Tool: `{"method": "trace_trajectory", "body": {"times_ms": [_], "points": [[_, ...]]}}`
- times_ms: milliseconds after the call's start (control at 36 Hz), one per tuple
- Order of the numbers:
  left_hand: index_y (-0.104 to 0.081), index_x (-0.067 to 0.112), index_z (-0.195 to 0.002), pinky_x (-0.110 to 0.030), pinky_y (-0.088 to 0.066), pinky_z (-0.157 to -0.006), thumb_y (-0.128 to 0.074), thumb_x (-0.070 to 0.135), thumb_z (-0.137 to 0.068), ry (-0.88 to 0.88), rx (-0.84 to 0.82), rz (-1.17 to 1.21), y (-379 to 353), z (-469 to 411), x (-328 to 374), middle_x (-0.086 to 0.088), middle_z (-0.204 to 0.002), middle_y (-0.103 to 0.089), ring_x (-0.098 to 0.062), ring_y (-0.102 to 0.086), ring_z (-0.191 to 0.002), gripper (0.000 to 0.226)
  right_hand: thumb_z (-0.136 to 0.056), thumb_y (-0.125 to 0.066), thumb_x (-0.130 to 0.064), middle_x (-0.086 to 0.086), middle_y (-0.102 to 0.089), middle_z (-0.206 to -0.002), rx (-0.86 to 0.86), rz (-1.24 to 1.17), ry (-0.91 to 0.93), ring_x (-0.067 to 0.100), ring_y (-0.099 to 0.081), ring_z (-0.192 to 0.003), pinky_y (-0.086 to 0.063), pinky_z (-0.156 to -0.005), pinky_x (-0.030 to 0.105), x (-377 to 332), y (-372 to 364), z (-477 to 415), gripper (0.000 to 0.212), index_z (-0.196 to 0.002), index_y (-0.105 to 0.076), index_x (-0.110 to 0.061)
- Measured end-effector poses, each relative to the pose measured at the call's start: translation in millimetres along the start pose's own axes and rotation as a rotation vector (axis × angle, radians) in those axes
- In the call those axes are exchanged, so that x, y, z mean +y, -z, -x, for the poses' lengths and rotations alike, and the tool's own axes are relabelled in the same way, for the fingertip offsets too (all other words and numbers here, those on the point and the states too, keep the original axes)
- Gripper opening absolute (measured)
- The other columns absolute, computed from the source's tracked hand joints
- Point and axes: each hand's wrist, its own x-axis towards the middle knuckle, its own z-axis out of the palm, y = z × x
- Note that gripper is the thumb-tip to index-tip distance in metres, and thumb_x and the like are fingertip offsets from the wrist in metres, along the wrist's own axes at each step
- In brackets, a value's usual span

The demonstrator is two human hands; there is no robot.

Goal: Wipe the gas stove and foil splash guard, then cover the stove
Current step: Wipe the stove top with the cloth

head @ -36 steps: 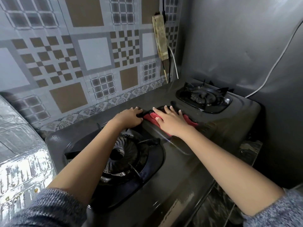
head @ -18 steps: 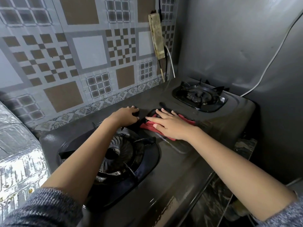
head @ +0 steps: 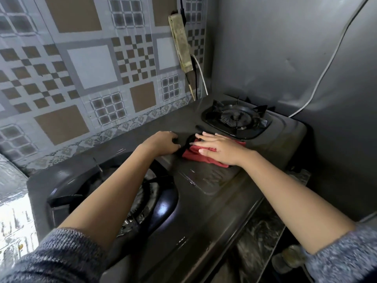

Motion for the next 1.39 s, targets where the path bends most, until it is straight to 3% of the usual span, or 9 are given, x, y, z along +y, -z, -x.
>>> {"method": "trace_trajectory", "body": {"times_ms": [194,472,722,944,1167,1250,1389], "points": [[-0.033,0.017,-0.144,-0.028,-0.02,-0.112,-0.052,0.039,-0.092,-0.041,-0.078,0.036,-3.4,5.8,9.1,-0.008,-0.155,-0.022,-0.024,-0.025,-0.141,0.06,-0.097,-0.036,-0.044,-0.008,-0.02,-0.156,0.101,-0.056,-0.242,0.012,-0.013,-0.145,-0.011,-0.118,0.038,13.3,4.2,22.0,0.043,-0.139,-0.036,-0.039],[-0.026,0.022,-0.146,-0.031,-0.009,-0.116,-0.048,0.042,-0.093,-0.107,-0.133,0.06,-8.9,32.5,-6.8,-0.003,-0.158,-0.011,-0.02,-0.011,-0.146,0.061,-0.098,-0.027,-0.044,0.004,-0.018,-0.157,0.141,0.094,-0.442,0.024,-0.013,-0.145,-0.011,-0.117,0.045,-24.8,-13.4,49.4,0.044,-0.142,-0.027,-0.042],[-0.028,0.02,-0.146,-0.031,-0.009,-0.117,-0.049,0.037,-0.094,-0.145,-0.08,0.11,-13.5,45.9,-15.8,-0.005,-0.158,-0.014,-0.021,-0.012,-0.145,0.059,-0.099,-0.026,-0.04,0.003,-0.014,-0.158,0.081,0.091,-0.336,0.023,-0.006,-0.146,-0.007,-0.118,0.047,-74.4,-25.3,52.7,0.043,-0.141,-0.023,-0.047],[-0.029,0.019,-0.146,-0.033,-0.01,-0.116,-0.049,0.039,-0.093,-0.138,-0.08,0.125,-13.8,46.6,-13.8,-0.004,-0.158,-0.013,-0.021,-0.012,-0.145,0.06,-0.099,-0.032,-0.039,-0.004,-0.016,-0.157,0.065,0.065,-0.129,0.016,-0.007,-0.146,-0.006,-0.119,0.041,-88.8,-30.0,75.6,0.04,-0.138,-0.033,-0.046],[-0.038,0.013,-0.141,-0.03,-0.025,-0.109,-0.054,0.034,-0.092,-0.108,-0.068,0.062,-5.8,42.9,1.0,-0.008,-0.151,-0.032,-0.026,-0.032,-0.137,0.056,-0.092,-0.054,-0.031,-0.015,-0.036,-0.148,0.085,-0.135,0.127,-0.002,-0.02,-0.14,-0.007,-0.117,0.025,-52.9,-23.2,100.4,0.035,-0.126,-0.054,-0.039],[-0.04,0.013,-0.139,-0.031,-0.03,-0.106,-0.055,0.033,-0.091,-0.086,-0.065,0.054,-6.1,37.6,8.3,-0.009,-0.147,-0.039,-0.026,-0.038,-0.133,0.054,-0.092,-0.055,-0.031,-0.018,-0.04,-0.144,0.123,-0.151,0.118,-0.006,-0.022,-0.138,-0.009,-0.115,0.021,-31.2,-19.7,104.4,0.034,-0.125,-0.055,-0.039],[-0.035,0.012,-0.142,-0.031,-0.027,-0.108,-0.052,0.034,-0.092,-0.074,-0.076,0.026,-10.1,24.3,26.8,-0.009,-0.148,-0.036,-0.026,-0.035,-0.135,0.057,-0.092,-0.053,-0.036,-0.017,-0.039,-0.145,0.128,-0.138,0.047,-0.003,-0.023,-0.139,-0.012,-0.118,0.028,9.4,-7.9,99.0,0.036,-0.128,-0.052,-0.039]]}}
